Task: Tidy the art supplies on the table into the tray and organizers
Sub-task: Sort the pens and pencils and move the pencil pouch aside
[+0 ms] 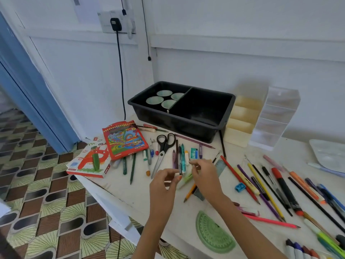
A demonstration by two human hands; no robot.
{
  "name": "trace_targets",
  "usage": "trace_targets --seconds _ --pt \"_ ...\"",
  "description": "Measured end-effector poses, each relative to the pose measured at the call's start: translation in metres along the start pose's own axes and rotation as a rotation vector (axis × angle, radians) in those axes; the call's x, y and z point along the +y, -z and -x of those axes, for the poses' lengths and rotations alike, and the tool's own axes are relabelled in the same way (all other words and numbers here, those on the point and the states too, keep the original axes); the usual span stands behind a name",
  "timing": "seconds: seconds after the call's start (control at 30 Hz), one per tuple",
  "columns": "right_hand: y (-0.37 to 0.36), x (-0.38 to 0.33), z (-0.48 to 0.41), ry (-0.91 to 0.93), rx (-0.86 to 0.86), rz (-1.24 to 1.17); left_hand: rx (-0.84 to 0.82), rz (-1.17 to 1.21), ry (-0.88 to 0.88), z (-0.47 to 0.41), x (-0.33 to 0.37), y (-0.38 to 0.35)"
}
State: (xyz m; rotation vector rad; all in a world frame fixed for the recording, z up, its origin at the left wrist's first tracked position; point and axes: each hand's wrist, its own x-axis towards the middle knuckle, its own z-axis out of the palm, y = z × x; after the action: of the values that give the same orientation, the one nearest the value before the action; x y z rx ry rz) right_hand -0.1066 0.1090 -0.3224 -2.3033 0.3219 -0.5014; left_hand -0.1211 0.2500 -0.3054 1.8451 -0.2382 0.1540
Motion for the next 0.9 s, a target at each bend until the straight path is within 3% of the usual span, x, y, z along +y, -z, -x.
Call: trace_targets --seconds 0.2,0.33,0.73,0.9 --pt "-0.023 -0.014 -0.028 -0.154 0.014 0.354 0.074 0.063 0.056 -0.013 -0.008 0.018" --pt "-0.032 -0.017 -0.029 -0.202 0.056 0.434 0.077 0.08 0.062 -0.014 -0.011 0.025" --pt "-0.002 -0.013 -0.002 -0.209 0.294 -0.191 0.072 0.17 0.031 -0.001 -0.002 0.019" --pt "0.034 -0.008 0.028 -0.193 0.342 -0.294 0.011 0.211 -0.009 0.017 0.015 0.004"
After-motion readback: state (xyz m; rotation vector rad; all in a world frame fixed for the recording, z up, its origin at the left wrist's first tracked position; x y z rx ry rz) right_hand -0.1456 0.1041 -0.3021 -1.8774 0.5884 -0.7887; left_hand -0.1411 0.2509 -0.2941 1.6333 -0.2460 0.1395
